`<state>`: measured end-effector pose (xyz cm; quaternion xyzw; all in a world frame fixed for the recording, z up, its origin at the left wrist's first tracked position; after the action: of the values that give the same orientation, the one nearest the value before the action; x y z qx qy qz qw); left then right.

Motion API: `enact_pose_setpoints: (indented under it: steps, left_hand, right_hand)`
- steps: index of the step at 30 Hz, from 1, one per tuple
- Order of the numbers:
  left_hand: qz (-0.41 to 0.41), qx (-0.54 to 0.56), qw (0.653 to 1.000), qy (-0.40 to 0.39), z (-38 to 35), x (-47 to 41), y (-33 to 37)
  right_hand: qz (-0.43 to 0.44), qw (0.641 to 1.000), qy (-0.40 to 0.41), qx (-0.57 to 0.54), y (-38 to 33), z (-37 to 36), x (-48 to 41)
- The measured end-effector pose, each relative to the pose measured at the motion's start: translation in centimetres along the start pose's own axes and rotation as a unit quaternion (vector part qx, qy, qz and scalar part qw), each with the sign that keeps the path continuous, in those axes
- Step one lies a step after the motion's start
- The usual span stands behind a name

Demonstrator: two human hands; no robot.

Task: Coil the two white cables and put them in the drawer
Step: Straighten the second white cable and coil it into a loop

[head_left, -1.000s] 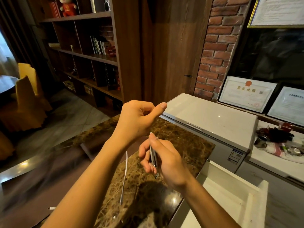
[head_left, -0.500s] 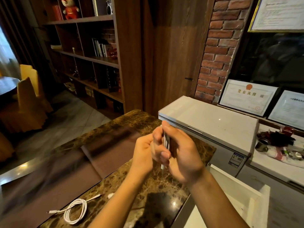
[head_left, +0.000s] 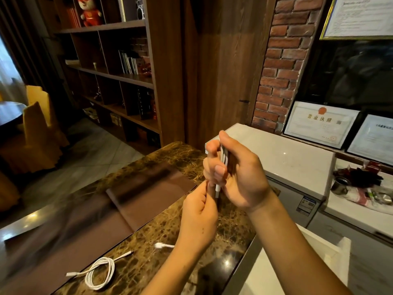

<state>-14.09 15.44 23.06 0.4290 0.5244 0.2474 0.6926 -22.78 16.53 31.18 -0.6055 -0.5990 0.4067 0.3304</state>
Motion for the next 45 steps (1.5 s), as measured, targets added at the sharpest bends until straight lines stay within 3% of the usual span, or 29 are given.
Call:
enact_pose_setpoints:
  steps: [4,13,25,33,43,45]
  left_hand:
    - [0.023,-0.092,0.993,-0.064,-0.4,0.9,0.9]
    - [-0.037,-0.262,0.948,-0.178,0.7,-0.1,3.9]
    - [-0.045,-0.336,0.909,-0.241,1.7,0.2,6.3]
    - [-0.041,-0.341,0.899,-0.272,1.9,0.7,6.2]
    - [-0.043,-0.352,0.899,-0.256,4.6,-1.0,6.3]
    - [-0.051,-0.362,0.896,-0.252,4.8,-1.3,6.3]
  right_hand:
    - [0.008,1.0,0.025,0.007,-0.2,0.7,-0.2]
    - [0.014,0.999,0.029,0.04,0.1,1.7,0.0]
    - [0.023,0.98,0.122,0.154,1.4,2.3,-0.3]
    - [0.021,0.987,0.149,0.055,2.3,2.6,-1.4]
    - [0.017,0.989,0.064,0.13,4.0,1.9,-0.7]
    - [0.041,0.985,0.077,0.152,4.0,2.0,-0.5]
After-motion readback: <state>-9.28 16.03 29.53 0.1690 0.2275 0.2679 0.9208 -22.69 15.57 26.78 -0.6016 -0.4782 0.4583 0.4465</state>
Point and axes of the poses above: each hand's wrist, its own x-axis away from the middle knuckle, its own z-axis out of the back of the hand, y = z × x, the point moved 4 cm from there along -x, towards the middle knuckle, and after that the axes turned 9 degrees about -z, right-handed, at the moved point
